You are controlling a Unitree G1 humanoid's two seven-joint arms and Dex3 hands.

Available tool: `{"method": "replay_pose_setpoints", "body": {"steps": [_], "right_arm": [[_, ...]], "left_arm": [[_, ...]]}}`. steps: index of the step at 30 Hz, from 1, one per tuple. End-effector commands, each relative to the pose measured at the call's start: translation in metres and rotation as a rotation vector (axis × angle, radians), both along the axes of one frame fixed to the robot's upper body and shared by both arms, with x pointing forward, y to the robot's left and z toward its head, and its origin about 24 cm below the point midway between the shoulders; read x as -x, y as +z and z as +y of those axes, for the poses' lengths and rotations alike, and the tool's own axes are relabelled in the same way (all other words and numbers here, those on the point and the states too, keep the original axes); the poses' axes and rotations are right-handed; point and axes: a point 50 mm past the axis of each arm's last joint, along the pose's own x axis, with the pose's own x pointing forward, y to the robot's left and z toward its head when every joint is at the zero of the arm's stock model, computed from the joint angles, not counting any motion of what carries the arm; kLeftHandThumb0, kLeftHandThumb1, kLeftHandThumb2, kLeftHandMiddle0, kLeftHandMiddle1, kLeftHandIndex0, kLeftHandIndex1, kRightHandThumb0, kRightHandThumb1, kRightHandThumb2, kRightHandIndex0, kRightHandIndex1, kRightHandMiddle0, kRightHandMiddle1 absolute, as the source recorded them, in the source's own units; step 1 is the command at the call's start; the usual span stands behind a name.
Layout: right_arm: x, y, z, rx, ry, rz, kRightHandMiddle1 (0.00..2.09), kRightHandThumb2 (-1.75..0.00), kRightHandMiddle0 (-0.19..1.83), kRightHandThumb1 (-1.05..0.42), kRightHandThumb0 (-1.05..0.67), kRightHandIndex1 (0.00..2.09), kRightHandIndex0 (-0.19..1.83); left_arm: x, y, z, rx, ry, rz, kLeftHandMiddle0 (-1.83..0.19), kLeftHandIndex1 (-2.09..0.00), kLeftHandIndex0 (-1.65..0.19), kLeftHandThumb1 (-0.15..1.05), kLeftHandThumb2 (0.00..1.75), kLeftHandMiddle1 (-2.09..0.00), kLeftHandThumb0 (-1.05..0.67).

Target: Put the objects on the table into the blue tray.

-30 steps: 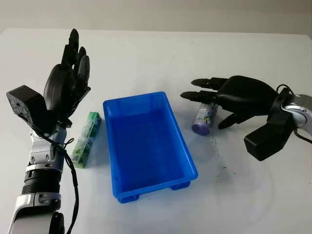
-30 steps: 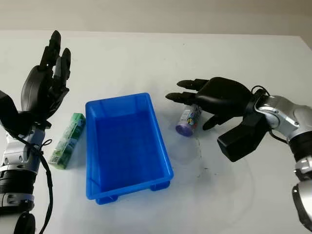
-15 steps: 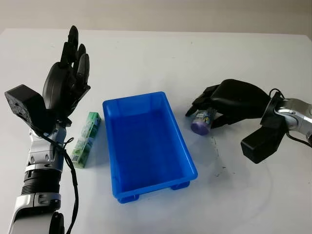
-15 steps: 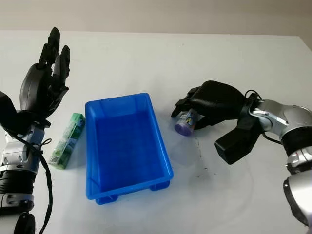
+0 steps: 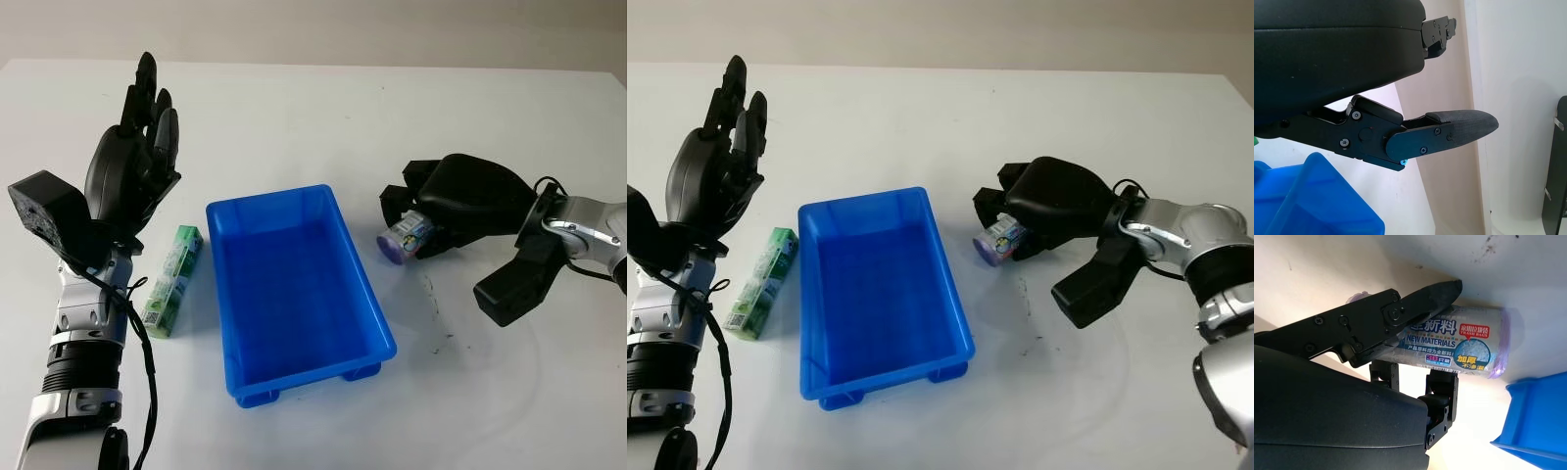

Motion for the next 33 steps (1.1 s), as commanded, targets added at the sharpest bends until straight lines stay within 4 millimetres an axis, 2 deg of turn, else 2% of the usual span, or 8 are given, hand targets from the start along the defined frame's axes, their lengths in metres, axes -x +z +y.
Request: {"method": "replay_pose_setpoints", "body": {"steps": [1, 10, 17, 21, 26, 33], "right_arm": [[0.0, -0.003, 0.003, -0.076, -0.011, 0.014, 2.09, -0.2, 0.92, -1.05, -0.49, 2.09, 1.13], [-0.011, 0.037, 0.018, -0.259, -0.001, -0.114, 2.09, -0.16, 0.83, -1.05, -0.45, 2.09, 1.01], [-0.018, 0.078, 0.046, -0.42, 0.074, -0.269, 2.09, -0.07, 0.9, -1.04, -0.42, 2.09, 1.1], [-0.016, 0.095, 0.058, -0.518, 0.111, -0.315, 2.09, -0.12, 0.92, -1.05, -0.43, 2.09, 1.12], [-0.009, 0.106, 0.077, -0.668, 0.192, -0.278, 2.09, -0.21, 0.92, -1.05, -0.43, 2.09, 1.14], [0.007, 0.099, 0.103, -0.701, 0.303, -0.177, 2.09, -0.23, 0.99, -1.05, -0.44, 2.09, 1.21]], "left_arm": [[0.002, 0.001, 0.003, -0.004, 0.006, -0.007, 0.19, 0.0, 0.19, 1.05, 0.61, 0.0, -0.75], [0.002, 0.0, 0.003, -0.005, 0.006, -0.008, 0.19, 0.0, 0.19, 1.05, 0.61, 0.0, -0.75], [0.003, 0.0, 0.003, -0.005, 0.009, -0.007, 0.19, 0.0, 0.19, 1.05, 0.6, 0.0, -0.75], [0.004, 0.0, 0.003, -0.005, 0.008, -0.007, 0.19, 0.0, 0.19, 1.05, 0.61, 0.0, -0.74], [0.004, -0.001, 0.002, -0.005, 0.011, -0.009, 0.19, 0.0, 0.19, 1.05, 0.6, 0.0, -0.74], [0.005, 0.0, 0.002, -0.003, 0.01, -0.008, 0.19, 0.0, 0.19, 1.05, 0.61, 0.0, -0.74]]}}
